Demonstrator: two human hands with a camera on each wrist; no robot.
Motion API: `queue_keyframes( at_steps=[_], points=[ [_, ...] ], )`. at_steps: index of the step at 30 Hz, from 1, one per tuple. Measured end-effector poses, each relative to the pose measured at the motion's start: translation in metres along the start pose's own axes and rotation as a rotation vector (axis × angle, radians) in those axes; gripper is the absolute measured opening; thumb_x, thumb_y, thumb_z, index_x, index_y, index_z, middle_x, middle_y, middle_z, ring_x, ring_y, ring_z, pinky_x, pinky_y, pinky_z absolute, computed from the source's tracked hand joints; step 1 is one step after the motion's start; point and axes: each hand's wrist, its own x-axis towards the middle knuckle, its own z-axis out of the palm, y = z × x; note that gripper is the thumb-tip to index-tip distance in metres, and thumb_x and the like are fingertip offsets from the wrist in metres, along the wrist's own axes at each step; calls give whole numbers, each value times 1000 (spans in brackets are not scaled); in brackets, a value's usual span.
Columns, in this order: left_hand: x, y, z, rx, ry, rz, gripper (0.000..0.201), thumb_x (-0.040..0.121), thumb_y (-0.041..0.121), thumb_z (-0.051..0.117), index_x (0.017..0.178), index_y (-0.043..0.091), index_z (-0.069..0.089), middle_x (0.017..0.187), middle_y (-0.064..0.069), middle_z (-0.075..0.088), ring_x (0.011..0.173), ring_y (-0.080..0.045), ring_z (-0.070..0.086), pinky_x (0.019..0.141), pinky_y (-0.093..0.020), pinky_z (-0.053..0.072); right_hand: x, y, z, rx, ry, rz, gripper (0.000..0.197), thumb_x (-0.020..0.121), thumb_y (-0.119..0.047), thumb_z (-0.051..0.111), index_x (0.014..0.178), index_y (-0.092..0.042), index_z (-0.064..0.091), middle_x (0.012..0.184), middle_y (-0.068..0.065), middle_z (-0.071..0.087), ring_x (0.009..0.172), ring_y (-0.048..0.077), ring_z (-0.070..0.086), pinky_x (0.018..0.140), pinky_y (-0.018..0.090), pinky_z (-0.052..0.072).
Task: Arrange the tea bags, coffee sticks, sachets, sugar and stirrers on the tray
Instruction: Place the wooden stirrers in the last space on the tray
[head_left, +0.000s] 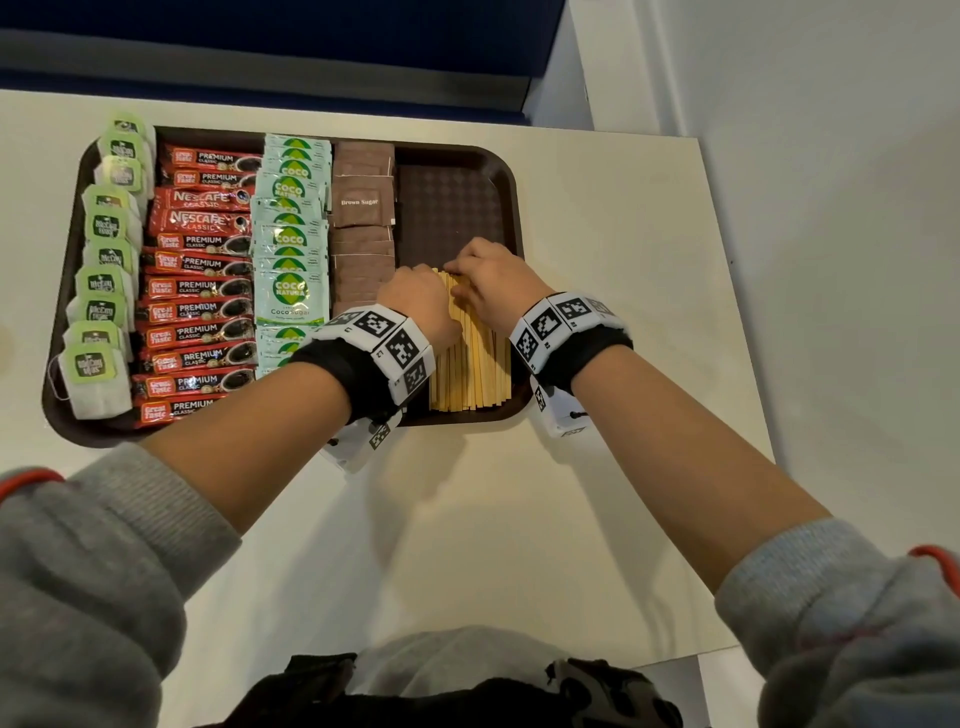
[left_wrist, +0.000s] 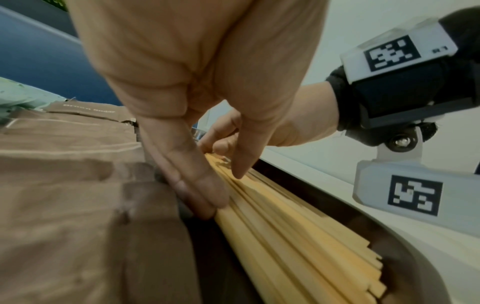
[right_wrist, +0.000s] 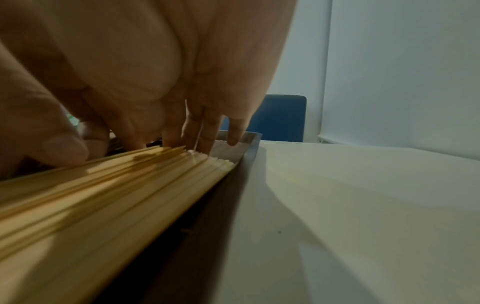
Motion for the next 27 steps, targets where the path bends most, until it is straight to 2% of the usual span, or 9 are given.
queue_keyframes(
  at_steps=[4,8,14,18,23,27],
  points=[
    [-1,-1,0,-10,-18,-11,53,89,24,60,132,-1,39,130,-21,47,119,-33,49,91,-36,43,-2,0,-1,-13,-23,-7,49,93,-24,55,139,-14,43,128,5,48,121,21,44,104,32,37],
    [-4,0,-1,-11,-9,-12,49,91,25,56,130,-1,40,128,-21,49,117,-33,51,87,-36,43,-1,-1,1,-49,-19,-18,47,96,-26,49,141,-16,40,130,6,46,121,22,41,102,34,37],
    [-11,2,-5,26,-3,20,46,94,24,53,131,-2,41,129,-20,50,117,-33,51,87,-35,44,1,-4,2,-66,-55,-37,41,98,-23,44,138,-16,43,132,5,44,123,24,38,101,36,37],
    [-14,3,-8,52,-7,38,44,95,22,51,131,-3,42,131,-19,49,120,-33,50,89,-35,44,2,-5,2,-76,-60,-39,45,98,-22,45,142,-16,37,135,6,43,124,24,39,101,34,36],
    [-14,2,-9,68,-22,52,37,95,23,51,123,-2,50,123,-18,56,114,-31,54,85,-33,46,1,-6,1,-60,-64,-44,43,98,-20,45,140,-15,41,134,5,44,124,23,39,102,33,35],
    [-11,-1,-7,36,-26,35,34,93,25,53,116,0,55,117,-18,59,107,-31,58,75,-31,43,-1,-4,-3,-4,-33,11,45,97,-17,45,142,-16,38,137,5,43,127,23,37,106,34,34]
  ],
)
